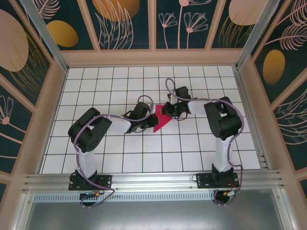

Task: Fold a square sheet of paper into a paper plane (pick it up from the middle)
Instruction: Fourth fold the wing at the center of the table.

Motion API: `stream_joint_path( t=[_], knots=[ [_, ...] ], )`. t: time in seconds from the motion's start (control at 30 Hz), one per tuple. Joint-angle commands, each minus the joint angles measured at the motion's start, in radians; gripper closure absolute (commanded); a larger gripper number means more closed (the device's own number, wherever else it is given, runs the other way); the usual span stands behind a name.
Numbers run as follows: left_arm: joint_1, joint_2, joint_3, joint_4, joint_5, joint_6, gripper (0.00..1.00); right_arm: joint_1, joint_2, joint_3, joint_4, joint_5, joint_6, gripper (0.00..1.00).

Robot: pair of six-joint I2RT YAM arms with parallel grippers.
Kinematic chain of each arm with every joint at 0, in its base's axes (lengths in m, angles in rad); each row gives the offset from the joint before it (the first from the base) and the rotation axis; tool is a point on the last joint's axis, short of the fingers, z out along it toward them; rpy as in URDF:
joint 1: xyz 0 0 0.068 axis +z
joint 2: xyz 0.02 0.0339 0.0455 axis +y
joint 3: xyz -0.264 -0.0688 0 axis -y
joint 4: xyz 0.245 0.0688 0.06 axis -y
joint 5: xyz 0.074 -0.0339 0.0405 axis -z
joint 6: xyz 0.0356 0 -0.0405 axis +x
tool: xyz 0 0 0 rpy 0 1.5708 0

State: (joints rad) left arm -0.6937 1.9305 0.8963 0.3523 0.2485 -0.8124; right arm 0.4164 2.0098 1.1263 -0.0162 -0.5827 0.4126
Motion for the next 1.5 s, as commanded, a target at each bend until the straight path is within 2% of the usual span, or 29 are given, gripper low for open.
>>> stream_joint_path(
  t=[0.0, 0.23, 0.4, 0.57, 0.73, 0.9, 1.13, 1.47],
  knots=[
    [-0.007, 0.059, -0.038, -0.197, -0.058, 0.031, 1.00, -0.038, 0.051, 0.049, -0.013, 0.057, 0.011, 0.98],
    [-0.012, 0.057, -0.056, -0.185, -0.048, 0.024, 1.00, -0.112, 0.110, 0.137, -0.032, 0.127, 0.025, 0.98],
    [-0.012, 0.056, -0.062, -0.183, -0.049, 0.021, 1.00, -0.148, 0.147, 0.187, -0.040, 0.129, 0.028, 0.98],
    [-0.012, 0.056, -0.050, -0.188, -0.054, 0.018, 1.00, -0.148, 0.071, 0.183, -0.028, 0.102, 0.026, 0.98],
    [-0.012, 0.053, -0.042, -0.193, -0.061, 0.017, 1.00, -0.123, -0.080, 0.083, 0.015, 0.055, 0.038, 0.98],
    [-0.011, 0.044, -0.039, -0.194, -0.068, 0.014, 1.00, -0.054, -0.147, -0.018, 0.026, 0.018, 0.056, 0.98],
    [-0.012, 0.030, -0.034, -0.191, -0.072, 0.015, 1.00, 0.016, -0.105, -0.049, 0.046, -0.024, 0.086, 0.98],
    [-0.012, 0.019, -0.022, -0.173, -0.054, 0.024, 1.00, 0.009, 0.012, -0.020, -0.025, 0.019, 0.078, 0.99]
  ],
)
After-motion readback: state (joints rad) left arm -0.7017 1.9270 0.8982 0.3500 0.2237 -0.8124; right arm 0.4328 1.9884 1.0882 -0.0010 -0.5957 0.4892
